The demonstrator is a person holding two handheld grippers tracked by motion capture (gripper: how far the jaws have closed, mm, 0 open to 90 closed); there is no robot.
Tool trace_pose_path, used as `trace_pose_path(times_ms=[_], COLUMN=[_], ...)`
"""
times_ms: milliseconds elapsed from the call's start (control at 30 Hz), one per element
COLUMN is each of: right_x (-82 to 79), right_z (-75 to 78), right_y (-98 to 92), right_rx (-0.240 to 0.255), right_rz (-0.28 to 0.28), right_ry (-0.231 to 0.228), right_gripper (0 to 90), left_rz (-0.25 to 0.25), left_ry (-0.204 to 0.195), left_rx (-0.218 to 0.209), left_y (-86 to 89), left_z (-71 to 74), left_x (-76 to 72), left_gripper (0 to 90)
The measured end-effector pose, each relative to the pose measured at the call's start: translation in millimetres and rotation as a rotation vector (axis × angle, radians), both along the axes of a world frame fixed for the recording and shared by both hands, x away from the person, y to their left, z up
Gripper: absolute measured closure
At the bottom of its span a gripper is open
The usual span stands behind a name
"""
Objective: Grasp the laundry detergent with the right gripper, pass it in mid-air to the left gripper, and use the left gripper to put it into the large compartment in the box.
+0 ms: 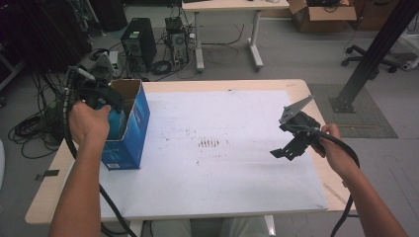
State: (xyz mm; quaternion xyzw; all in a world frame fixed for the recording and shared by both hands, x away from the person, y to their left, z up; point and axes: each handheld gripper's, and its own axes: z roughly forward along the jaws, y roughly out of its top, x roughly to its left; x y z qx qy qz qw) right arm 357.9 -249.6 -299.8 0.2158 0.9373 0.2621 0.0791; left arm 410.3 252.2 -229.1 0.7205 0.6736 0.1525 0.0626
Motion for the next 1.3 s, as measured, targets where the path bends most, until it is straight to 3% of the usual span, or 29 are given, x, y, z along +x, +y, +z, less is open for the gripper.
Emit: trace_pose_path(times_ms=[367,767,1300], right_x=[3.0,5.1,3.5], right_z=[-4.6,-10.3,-17.2], right_y=[1.5,1.9,3.7], right_rx=[-0.010,-0.016,-0.023], right_rz=[-0.005,-0.012,-0.012], right_ry=[0.012,0.027,0.050], right_gripper=[2.7,2.7,2.9], left_rz=[-0.006,-0.021,-0.012], left_ry=[0.040,0.075,0.090], left_rx=[-0.013,-0.024,-0.056], left_y=[5.6,7.4,13.9], left_z=[-26.8,-43.3,-42.6], left_x=[6.9,11.8,12.4], left_gripper=[38.1,38.1,37.4])
